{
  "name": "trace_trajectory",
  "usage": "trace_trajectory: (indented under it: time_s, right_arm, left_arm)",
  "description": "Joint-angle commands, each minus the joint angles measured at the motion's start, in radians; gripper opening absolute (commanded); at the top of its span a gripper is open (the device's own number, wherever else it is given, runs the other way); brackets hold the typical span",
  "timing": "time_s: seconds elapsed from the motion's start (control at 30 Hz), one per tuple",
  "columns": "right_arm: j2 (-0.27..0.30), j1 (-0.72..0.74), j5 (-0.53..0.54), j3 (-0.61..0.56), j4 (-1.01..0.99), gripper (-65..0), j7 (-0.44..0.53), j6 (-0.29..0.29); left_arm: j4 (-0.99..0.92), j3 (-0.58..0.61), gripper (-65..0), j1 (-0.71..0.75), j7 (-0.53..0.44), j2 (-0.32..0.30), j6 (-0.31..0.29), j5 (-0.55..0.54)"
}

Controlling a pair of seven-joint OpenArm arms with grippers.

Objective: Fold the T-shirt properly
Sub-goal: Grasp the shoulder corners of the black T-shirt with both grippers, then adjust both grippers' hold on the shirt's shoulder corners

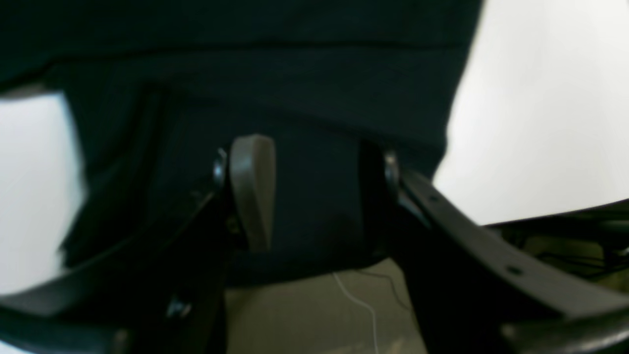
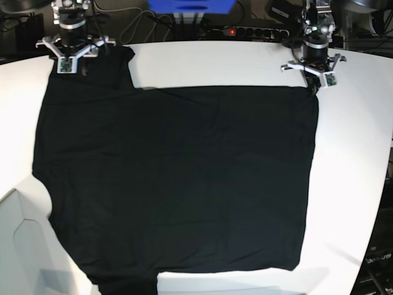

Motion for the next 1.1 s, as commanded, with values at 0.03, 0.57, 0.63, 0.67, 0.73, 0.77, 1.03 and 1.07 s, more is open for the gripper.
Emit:
trace_trajectory:
  time_s: [0.03,0.57,0.63,0.67,0.73,0.77,1.03,1.07]
  right_arm:
    - [0.004,0.002,-0.003,0.028,0.016,-36.3,0.023,-0.004]
    - [0.006,0.085,-0.002,0.120,-0.020,-28.1,-0.049,-0.003]
    - [0.006,0.097,0.000,0.119,-0.020,-27.4,-0.083,-0.001]
    - [0.006,0.107,0.000,0.119,-0.020,-27.2,-0.095,0.000]
    - [0.006,0.111,0.000,0.120,-0.020,-27.0,-0.118,0.051]
    - [0.006,0.111,0.000,0.122,-0.020,-27.0,-0.126,0.088]
    - [-0.019,0.140,0.000,0.185,-0.048,-27.0,-0.132,0.146]
    - [-0.018,0.140,0.000,0.185,-0.059,-27.0,-0.132,0.146]
  left_arm:
    - [0.010,-0.005,-65.0,0.007,-0.018,-0.001,0.001,0.000]
    - [0.015,-0.005,-65.0,0.009,-0.018,-0.001,0.001,0.000]
    - [0.015,-0.005,-65.0,0.010,-0.018,-0.002,0.001,0.000]
    - [0.016,-0.007,-65.0,0.010,-0.018,-0.002,0.001,0.000]
    - [0.018,-0.008,-65.0,0.010,-0.018,-0.002,0.001,0.000]
    - [0.018,-0.008,-65.0,0.010,-0.018,-0.004,0.001,0.000]
    - [0.021,-0.010,-65.0,0.012,-0.018,-0.005,0.001,0.000]
    - [0.021,-0.010,-65.0,0.012,-0.018,-0.005,0.001,0.000]
